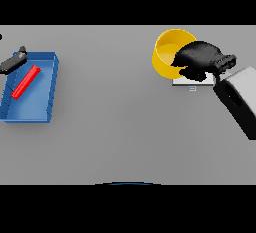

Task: Pick up the red beaker and tilt it to pour out 1 green nut into yellow bowl. Pick up the yellow bowl and place it on the metallic measuring scale.

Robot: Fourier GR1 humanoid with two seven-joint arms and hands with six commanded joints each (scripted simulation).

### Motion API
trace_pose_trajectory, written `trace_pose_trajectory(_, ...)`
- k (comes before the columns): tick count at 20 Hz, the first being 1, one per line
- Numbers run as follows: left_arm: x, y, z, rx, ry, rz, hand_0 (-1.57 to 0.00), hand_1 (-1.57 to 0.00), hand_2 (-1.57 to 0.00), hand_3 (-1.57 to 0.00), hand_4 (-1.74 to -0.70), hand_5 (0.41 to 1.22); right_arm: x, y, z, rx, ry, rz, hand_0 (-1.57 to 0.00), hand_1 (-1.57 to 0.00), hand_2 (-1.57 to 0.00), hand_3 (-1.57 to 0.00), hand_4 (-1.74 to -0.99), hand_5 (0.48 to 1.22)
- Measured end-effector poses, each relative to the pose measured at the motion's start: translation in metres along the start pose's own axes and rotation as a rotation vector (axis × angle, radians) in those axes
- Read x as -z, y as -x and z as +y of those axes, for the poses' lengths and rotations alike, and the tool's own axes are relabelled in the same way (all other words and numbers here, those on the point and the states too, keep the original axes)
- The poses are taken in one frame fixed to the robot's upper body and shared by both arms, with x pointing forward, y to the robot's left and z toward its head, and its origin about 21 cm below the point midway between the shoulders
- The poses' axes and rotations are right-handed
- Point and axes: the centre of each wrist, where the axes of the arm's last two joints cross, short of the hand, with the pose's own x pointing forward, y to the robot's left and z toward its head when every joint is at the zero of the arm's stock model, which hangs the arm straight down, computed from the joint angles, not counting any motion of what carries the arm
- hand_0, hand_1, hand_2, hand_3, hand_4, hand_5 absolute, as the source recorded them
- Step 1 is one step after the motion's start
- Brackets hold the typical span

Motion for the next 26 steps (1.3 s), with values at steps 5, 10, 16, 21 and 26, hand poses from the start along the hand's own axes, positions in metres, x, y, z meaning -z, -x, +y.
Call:
trace_pose_trajectory(5,-0.003,0.006,-0.006,-0.007,0.013,0.028,0.0,0.0,0.0,0.0,-0.83,0.773,0.005,0.035,0.008,0.067,0.014,0.082,-1.57,-1.57,-1.57,-1.17,-1.72,1.221)
trace_pose_trajectory(10,-0.002,0.002,-0.002,-0.003,0.004,0.033,0.0,0.0,0.0,0.0,-0.82,0.759,0.016,0.062,0.026,0.104,0.001,0.173,-1.57,-1.57,-1.57,-1.25,-1.722,1.221)
trace_pose_trajectory(16,-0.002,0.004,-0.006,0.01,0.009,0.044,0.0,0.0,0.0,0.0,-0.8,0.737,0.029,0.075,0.047,0.129,0.004,0.187,-1.57,-1.55,-1.57,-1.46,-1.726,1.221)
trace_pose_trajectory(21,-0.002,0.0,0.002,-0.004,0.005,0.029,0.0,0.0,0.0,0.0,-0.81,0.734,0.037,0.079,0.062,0.148,-0.013,0.229,-1.57,-1.46,-1.57,-1.5,-1.724,1.221)
trace_pose_trajectory(26,-0.001,-0.001,0.0,-0.001,0.014,0.025,0.0,0.0,0.0,0.0,-0.81,0.745,0.043,0.08,0.066,0.186,-0.037,0.222,-1.52,-1.35,-1.35,-0.91,-1.596,1.134)
